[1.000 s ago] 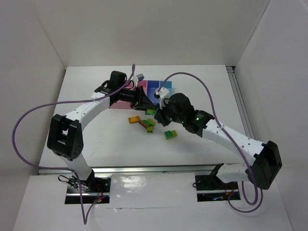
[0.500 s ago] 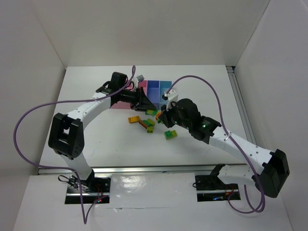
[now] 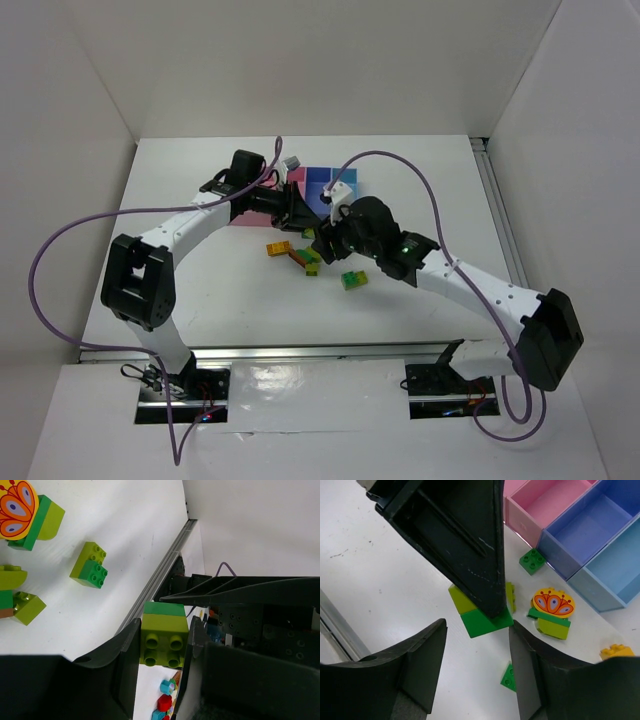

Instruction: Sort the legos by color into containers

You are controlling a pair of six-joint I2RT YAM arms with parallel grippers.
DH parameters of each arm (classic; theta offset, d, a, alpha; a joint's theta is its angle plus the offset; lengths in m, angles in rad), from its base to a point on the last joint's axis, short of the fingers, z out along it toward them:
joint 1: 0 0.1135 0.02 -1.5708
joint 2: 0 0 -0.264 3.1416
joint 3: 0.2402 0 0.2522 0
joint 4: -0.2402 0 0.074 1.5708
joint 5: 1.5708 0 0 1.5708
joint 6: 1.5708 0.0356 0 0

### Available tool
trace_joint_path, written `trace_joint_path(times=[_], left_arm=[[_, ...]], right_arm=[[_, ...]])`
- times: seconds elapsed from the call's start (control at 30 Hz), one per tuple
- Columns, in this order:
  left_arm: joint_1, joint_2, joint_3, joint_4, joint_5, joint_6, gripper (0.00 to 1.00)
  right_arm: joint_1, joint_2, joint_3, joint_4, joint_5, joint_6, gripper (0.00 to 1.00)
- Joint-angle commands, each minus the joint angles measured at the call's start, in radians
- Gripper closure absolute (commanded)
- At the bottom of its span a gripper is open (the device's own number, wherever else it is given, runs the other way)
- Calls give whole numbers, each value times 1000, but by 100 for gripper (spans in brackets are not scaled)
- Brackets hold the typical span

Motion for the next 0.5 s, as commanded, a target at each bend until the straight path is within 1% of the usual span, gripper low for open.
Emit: trace_joint_path(times=[0.0,0.07,0.1,0.17,0.2,0.23,0.27,0.33,0.37,0.4,0.47], left_arm=[[6,-4,23,-6,34,26,100],[6,-4,23,-6,34,35,100],[6,-4,23,-6,34,35,100],[6,-4,23,-6,34,35,100],[6,-13,23,-6,34,35,100],[6,-13,23,-6,34,35,100],[6,-13,23,-6,43,35,100],[6,-13,23,-6,44,46,100],[6,-13,23,-6,44,46,100],[6,-13,23,-18,44,58,100],[6,-13,23,-27,44,69,100]], right_arm=[[6,19,53,80,-1,-16,41],[6,28,62,89,-1,-25,45],[6,28,62,89,-1,-25,45],[6,39,71,89,-1,-34,49],[6,49,71,80,-10,-34,55],[6,50,80,80,-10,-34,58],[6,50,80,80,-10,-34,60],[6,39,70,92,-10,-34,60],[6,39,69,93,-10,-34,48],[6,39,69,93,-10,-44,42],[6,49,69,82,10,-53,34]])
